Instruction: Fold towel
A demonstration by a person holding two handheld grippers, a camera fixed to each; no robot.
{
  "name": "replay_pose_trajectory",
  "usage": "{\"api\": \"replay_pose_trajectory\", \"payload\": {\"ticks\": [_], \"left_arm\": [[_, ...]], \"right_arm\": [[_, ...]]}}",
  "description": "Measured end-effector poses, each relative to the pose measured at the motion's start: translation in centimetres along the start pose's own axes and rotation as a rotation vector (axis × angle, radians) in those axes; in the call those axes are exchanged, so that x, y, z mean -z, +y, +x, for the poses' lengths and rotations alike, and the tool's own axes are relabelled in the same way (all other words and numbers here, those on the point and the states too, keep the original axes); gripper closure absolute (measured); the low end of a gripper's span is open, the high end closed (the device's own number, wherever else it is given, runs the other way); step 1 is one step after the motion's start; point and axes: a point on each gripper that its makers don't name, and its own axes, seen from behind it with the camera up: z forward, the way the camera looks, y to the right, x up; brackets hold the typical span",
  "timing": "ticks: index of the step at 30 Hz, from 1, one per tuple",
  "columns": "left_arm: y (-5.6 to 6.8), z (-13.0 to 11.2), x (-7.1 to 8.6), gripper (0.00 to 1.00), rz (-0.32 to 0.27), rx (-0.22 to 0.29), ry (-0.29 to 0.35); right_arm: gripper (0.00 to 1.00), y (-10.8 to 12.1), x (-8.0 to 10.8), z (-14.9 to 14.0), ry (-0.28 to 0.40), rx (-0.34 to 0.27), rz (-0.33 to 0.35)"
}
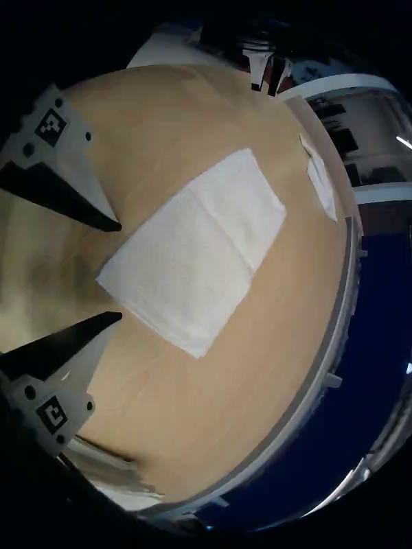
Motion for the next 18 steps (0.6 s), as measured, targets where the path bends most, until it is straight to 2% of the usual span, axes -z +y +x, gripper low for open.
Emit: {"api": "replay_pose_trajectory", "payload": {"ticks": [5,9,11,15,18], "left_arm": [[-0.3,-0.5,0.6,0.02,0.003,0.012,-0.001],[-0.4,-0.6,0.9,0.02,0.004,0.013,0.0],[-0.4,-0.7,0.9,0.02,0.004,0.014,0.0],[-0.4,-0.7,0.8,0.02,0.002,0.013,-0.001],[-0.3,-0.6,0.8,0.02,-0.001,0.011,0.0]], "right_arm": [[0.31,0.3,-0.4,-0.8,-0.027,-0.003,-0.005],[0.6,0.2,-0.4,-1.3,-0.042,-0.004,0.001],[0.71,0.2,-0.5,-1.5,-0.053,-0.009,0.001],[0.76,0.1,-0.6,-1.4,-0.048,-0.021,0.007],[0.87,-0.1,-0.6,-1.3,-0.047,-0.025,0.019]]}}
